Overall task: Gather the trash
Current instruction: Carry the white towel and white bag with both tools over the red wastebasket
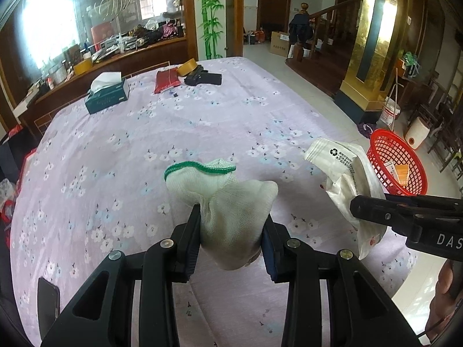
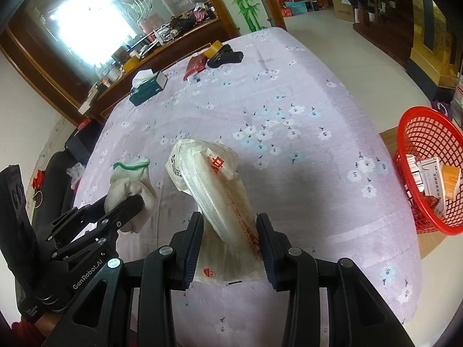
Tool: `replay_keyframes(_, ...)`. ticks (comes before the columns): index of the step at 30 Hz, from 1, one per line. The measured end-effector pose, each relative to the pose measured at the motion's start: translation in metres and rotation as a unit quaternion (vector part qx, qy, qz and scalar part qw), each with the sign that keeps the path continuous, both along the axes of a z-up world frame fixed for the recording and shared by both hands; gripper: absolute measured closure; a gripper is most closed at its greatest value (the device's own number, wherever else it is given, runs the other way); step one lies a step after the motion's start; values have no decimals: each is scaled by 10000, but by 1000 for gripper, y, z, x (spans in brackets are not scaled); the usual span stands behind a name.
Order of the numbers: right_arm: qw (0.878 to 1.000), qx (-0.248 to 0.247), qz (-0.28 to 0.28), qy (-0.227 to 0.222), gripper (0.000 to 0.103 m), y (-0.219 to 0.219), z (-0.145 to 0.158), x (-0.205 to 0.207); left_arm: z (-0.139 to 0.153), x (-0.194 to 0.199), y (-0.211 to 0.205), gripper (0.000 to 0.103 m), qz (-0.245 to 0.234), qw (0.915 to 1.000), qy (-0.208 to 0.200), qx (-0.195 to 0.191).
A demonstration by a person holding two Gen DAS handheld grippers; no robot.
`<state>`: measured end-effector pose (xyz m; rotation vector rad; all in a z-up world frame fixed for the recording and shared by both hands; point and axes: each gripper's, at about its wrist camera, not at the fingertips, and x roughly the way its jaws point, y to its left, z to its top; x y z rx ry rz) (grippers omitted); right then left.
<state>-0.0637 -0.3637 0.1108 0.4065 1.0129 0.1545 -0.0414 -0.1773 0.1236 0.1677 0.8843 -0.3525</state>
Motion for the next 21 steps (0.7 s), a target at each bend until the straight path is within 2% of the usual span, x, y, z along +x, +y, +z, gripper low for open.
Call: replay_keyframes(21, 9988, 106, -427, -235, 62, -38, 17, -24, 9, -6, -41, 68, -414, 9986, -202, 263)
